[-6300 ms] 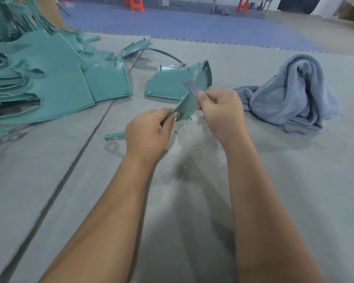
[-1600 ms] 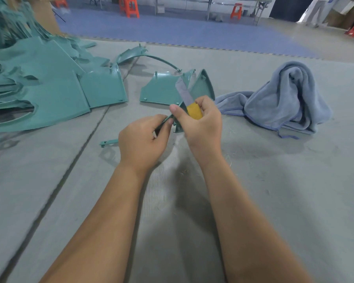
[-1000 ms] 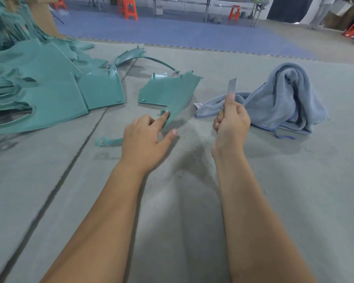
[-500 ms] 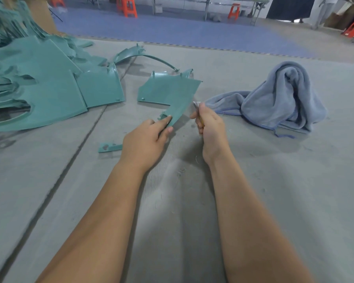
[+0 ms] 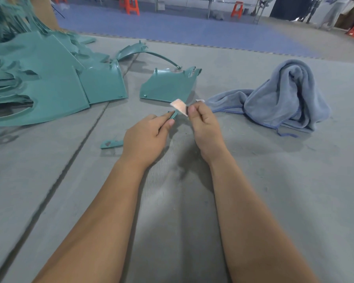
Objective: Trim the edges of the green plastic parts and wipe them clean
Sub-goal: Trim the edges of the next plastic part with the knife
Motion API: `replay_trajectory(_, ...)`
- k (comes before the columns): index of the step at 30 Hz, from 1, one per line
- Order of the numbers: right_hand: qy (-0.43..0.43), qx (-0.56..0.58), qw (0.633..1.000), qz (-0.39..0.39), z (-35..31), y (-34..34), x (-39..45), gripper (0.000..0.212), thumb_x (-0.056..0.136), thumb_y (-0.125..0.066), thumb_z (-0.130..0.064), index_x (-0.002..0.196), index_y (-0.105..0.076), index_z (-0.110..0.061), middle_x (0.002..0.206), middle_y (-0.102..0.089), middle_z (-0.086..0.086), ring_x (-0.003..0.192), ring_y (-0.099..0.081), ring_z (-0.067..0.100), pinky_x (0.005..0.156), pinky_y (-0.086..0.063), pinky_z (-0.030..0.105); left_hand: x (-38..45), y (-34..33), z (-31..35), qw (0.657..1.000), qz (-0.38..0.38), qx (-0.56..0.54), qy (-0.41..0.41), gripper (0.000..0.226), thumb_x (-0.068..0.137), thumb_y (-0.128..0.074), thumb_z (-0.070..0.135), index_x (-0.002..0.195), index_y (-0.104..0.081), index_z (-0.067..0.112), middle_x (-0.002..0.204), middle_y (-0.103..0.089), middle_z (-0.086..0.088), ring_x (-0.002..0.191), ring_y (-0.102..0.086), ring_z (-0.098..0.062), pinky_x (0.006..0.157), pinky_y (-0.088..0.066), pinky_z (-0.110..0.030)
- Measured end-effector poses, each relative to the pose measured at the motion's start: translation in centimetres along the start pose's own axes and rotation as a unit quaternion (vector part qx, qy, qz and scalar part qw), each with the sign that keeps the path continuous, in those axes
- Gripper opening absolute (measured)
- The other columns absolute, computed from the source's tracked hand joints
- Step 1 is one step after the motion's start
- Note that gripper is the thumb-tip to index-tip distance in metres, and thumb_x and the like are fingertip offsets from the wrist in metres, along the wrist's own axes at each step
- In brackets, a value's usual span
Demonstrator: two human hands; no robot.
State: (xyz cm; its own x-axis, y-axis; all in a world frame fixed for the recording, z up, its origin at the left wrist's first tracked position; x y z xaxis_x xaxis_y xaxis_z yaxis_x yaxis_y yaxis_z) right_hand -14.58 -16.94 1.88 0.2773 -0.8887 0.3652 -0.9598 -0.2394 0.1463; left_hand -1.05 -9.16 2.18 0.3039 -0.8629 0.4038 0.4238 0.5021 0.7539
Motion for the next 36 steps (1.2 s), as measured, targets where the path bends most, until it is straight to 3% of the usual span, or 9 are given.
replay_trajectory(4, -0.01, 0.051, 0.997, 0.052, 0.0, 0.9, 0.3, 0.025, 0.101, -0.042, -0.03, 0.077, -0.045, -0.027, 0.072, -0.049, -0.021, 0.073, -0.041, 0.003, 0.07, -0.036, 0.022, -0.1, -0.1, 0.2, 1.0, -0.001, -0.003, -0.012, 0.037, 0.101, -0.037, 0.043, 0.134, -0.055, 0.038, 0.078, -0.048, 0.008, 0.075, -0.045, -0.015, 0.058, -0.028, -0.031)
replay_trajectory(10, 0.02, -0.05, 0.998, 0.041, -0.4, -0.3, 0.5, 0.026, 0.1, -0.039, -0.027, 0.074, -0.041, -0.029, 0.078, -0.043, -0.004, 0.078, -0.038, 0.017, 0.074, -0.036, 0.042, 0.0, 0.1, 0.1, 1.0, 0.003, -0.017, -0.011, 0.035, 0.101, -0.038, 0.042, 0.132, -0.056, 0.039, 0.081, -0.053, 0.007, 0.076, -0.045, -0.013, 0.059, -0.029, -0.031)
replay_trajectory(23, 0.017, -0.03, 0.999, 0.018, -0.6, -0.3, 0.1, 0.033, 0.104, -0.04, -0.019, 0.072, -0.041, -0.027, 0.064, -0.036, -0.016, 0.064, -0.031, 0.005, 0.061, -0.029, 0.027, -0.1, 0.0, 0.1, 0.999, -0.016, -0.038, -0.003, 0.036, 0.102, -0.038, 0.042, 0.134, -0.054, 0.039, 0.084, -0.056, 0.004, 0.082, -0.054, -0.021, 0.064, -0.04, -0.034)
replay_trajectory(27, -0.002, 0.005, 1.0, 0.002, -0.6, -0.1, -0.1, 0.032, 0.104, -0.041, -0.017, 0.073, -0.042, -0.025, 0.068, -0.036, -0.015, 0.064, -0.031, 0.004, 0.06, -0.03, 0.02, -0.1, -0.1, 0.1, 0.999, -0.021, -0.029, -0.001, 0.037, 0.102, -0.037, 0.043, 0.134, -0.054, 0.039, 0.083, -0.053, 0.006, 0.08, -0.05, -0.018, 0.063, -0.037, -0.033)
replay_trajectory(31, -0.022, -0.011, 0.996, -0.085, -0.5, -1.4, -0.3, 0.03, 0.102, -0.045, -0.017, 0.073, -0.045, -0.021, 0.072, -0.039, -0.004, 0.068, -0.034, 0.007, 0.064, -0.031, 0.025, -0.1, 0.4, -0.2, 0.999, 0.005, -0.038, 0.006, 0.032, 0.102, -0.038, 0.041, 0.114, -0.066, 0.028, 0.084, -0.059, 0.001, 0.081, -0.055, -0.023, 0.062, -0.033, -0.032)
replay_trajectory(36, -0.095, 0.103, 0.99, 0.005, 0.0, 0.4, -0.2, 0.037, 0.103, -0.042, -0.029, 0.068, -0.055, -0.029, 0.055, -0.049, -0.006, 0.049, -0.038, 0.009, 0.05, -0.036, 0.023, -0.1, 0.5, 0.1, 0.999, 0.01, -0.036, 0.0, 0.035, 0.102, -0.038, 0.041, 0.129, -0.059, 0.036, 0.094, -0.064, 0.0, 0.088, -0.057, -0.022, 0.064, -0.037, -0.031)
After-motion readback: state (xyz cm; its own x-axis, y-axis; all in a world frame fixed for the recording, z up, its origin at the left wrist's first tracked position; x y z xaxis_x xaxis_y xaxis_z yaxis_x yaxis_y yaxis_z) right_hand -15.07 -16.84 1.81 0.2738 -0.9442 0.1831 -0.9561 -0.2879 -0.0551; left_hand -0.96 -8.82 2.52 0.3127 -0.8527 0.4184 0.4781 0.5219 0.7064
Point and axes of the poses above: each hand's wrist, its own x-axis towards the middle knuckle, its own y-axis out of the back of the hand, z = x × y, the point moved 8 cm from there along x, towards the middle knuckle
